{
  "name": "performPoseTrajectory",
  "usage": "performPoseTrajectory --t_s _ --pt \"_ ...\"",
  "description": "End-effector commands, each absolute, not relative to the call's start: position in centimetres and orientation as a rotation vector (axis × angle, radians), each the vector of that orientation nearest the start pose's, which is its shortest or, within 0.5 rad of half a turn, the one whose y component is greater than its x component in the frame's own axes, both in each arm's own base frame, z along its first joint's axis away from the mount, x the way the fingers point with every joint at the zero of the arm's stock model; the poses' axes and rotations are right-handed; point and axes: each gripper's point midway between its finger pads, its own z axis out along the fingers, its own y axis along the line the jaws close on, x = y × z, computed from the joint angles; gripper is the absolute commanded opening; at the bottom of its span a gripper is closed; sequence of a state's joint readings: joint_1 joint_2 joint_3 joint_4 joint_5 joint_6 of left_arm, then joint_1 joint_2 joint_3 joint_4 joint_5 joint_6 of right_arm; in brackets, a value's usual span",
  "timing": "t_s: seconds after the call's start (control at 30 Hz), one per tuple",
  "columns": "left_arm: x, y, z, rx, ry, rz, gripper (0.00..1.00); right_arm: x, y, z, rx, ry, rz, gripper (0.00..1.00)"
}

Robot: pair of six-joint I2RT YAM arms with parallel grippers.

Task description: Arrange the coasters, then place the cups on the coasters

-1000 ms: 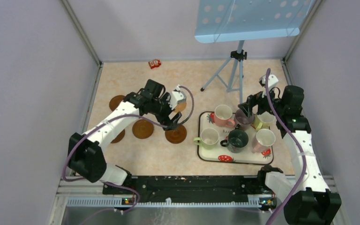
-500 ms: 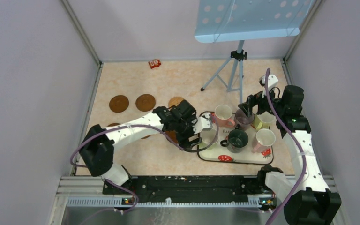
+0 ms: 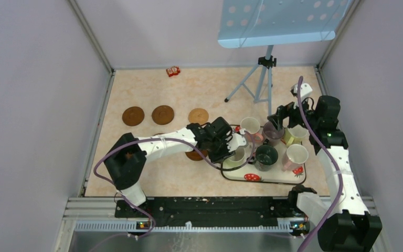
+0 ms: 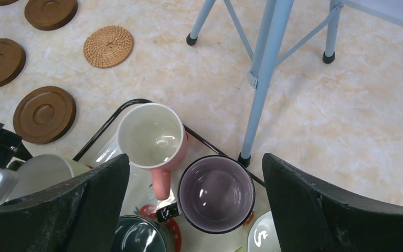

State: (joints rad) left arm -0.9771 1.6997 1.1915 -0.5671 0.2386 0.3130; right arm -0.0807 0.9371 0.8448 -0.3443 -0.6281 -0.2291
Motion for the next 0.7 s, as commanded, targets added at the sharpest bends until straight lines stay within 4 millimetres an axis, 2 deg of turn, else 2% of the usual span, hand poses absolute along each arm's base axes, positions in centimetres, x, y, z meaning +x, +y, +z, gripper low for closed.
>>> performPoseTrajectory --t_s 0.0,0.2,0.23,0.4,0.5,0.67 --pt "19.4 -35.6 8.6 1.621 2.04 -0.622 0.35 31.0 6.8 25.9 -0.489 1.814 0.393 0.95" --pt "18.7 -35.3 8.8 1.618 2.024 -0.662 0.02 31.2 6.7 26.5 -0.455 1.838 0.406 0.95" --pt "18.7 -35.1 9.0 1.615 2.023 -0.66 0.0 31.2 6.7 26.6 -0.454 1.839 0.41 0.95" --pt "19.1 -33.3 11.6 1.563 2.001 -0.695 0.0 31.1 7.1 27.2 -0.457 1.83 0.434 0.95" --pt "20.3 -31.5 14.5 1.481 1.968 -0.702 0.0 31.2 7.3 27.0 -0.459 1.831 0.448 0.95" --pt "25.5 -25.7 18.5 1.249 1.974 -0.641 0.0 31.9 7.5 25.6 -0.461 1.847 0.477 0.95"
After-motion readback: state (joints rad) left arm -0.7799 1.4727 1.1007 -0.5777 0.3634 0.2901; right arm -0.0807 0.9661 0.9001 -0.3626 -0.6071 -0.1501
